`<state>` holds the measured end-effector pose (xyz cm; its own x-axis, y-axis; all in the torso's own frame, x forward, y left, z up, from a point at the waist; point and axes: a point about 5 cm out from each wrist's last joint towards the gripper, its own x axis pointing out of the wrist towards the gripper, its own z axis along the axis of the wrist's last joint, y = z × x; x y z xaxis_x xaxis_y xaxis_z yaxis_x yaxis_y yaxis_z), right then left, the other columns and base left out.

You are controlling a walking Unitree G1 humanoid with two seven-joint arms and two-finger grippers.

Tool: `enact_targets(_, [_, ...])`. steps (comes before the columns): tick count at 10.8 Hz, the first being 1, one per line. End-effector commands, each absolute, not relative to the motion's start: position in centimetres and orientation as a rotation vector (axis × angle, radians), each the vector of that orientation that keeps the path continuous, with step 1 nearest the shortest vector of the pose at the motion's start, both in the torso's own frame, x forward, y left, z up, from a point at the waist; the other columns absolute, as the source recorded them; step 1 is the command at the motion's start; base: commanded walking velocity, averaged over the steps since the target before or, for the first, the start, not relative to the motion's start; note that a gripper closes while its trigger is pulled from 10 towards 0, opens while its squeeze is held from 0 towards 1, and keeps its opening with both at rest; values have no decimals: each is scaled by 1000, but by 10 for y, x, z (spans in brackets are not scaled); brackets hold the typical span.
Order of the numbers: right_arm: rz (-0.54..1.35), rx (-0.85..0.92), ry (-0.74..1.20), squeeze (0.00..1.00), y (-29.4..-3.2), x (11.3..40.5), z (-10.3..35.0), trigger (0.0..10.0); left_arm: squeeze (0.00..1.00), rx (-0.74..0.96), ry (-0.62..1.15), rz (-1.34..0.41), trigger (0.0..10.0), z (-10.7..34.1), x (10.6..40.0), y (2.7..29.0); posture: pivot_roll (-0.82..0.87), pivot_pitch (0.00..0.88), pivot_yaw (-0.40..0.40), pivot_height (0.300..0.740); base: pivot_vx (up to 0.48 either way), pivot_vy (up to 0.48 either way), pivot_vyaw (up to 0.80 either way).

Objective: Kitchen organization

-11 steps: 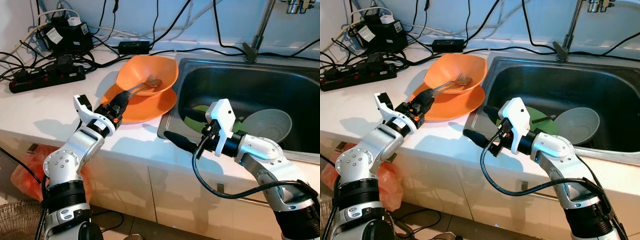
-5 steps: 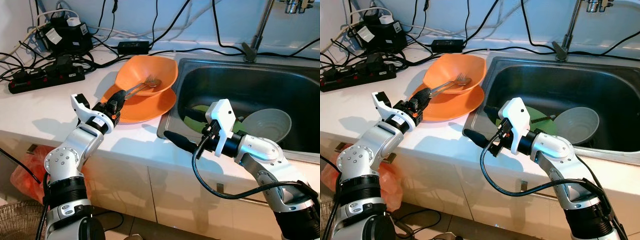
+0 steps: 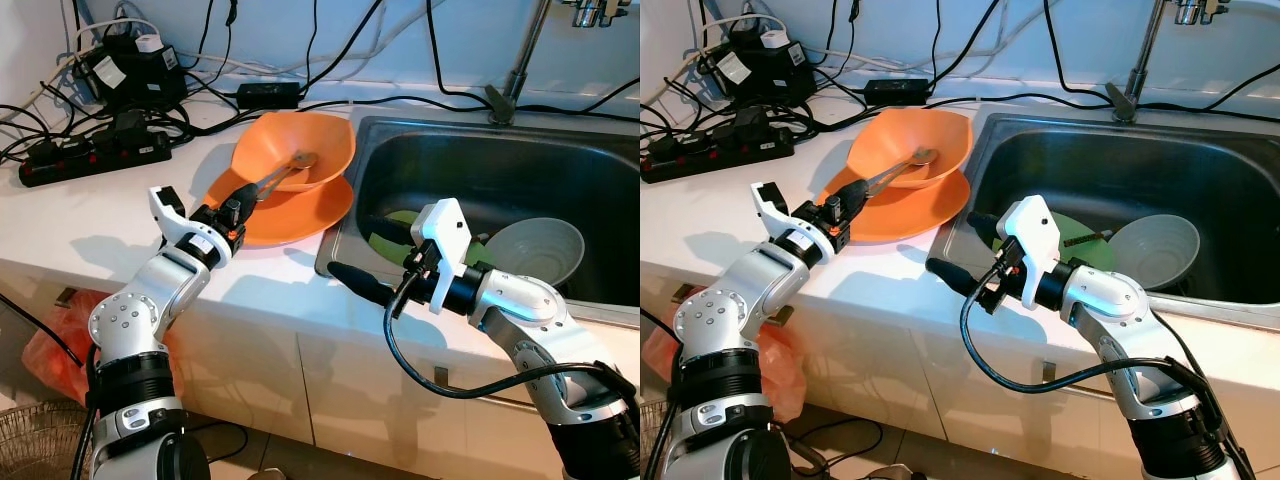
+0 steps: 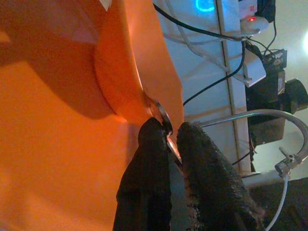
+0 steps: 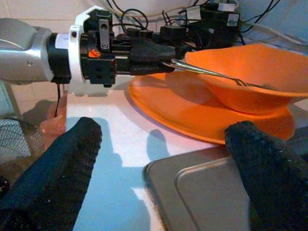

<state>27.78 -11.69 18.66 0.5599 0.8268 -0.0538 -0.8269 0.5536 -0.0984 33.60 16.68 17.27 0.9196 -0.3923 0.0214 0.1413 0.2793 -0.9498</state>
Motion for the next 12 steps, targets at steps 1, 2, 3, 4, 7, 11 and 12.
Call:
enact_targets(1, [982, -124, -6, 0, -115, 275, 188, 10000, 0, -1235, 251, -377, 10000, 176, 338, 163, 100, 50, 114, 740, 0, 0, 0])
enact_targets(2, [982, -123, -5, 0, -115, 275, 187, 10000, 0, -1239, 263, -368, 9686, 175, 339, 163, 99, 51, 115, 740, 0, 0, 0])
enact_targets(3, [982, -122, -5, 0, -115, 275, 187, 10000, 0, -1239, 266, -368, 10000, 175, 339, 163, 99, 51, 115, 740, 0, 0, 0])
enact_targets(4, [982, -123, -5, 0, -115, 275, 187, 10000, 0, -1246, 275, -377, 10000, 175, 339, 162, 98, 51, 116, 740, 0, 0, 0])
enact_targets(7, [981, -124, -5, 0, -114, 275, 187, 10000, 0, -1254, 294, -422, 10000, 179, 337, 158, 100, 52, 113, 740, 0, 0, 0])
enact_targets(11, [982, -122, -5, 0, -113, 275, 186, 10000, 0, -1249, 331, -480, 10000, 183, 335, 153, 102, 49, 115, 740, 0, 0, 0])
enact_targets(12, [981, -122, -4, 0, -113, 275, 186, 10000, 0, -1251, 330, -482, 8471, 183, 335, 152, 101, 49, 115, 740, 0, 0, 0])
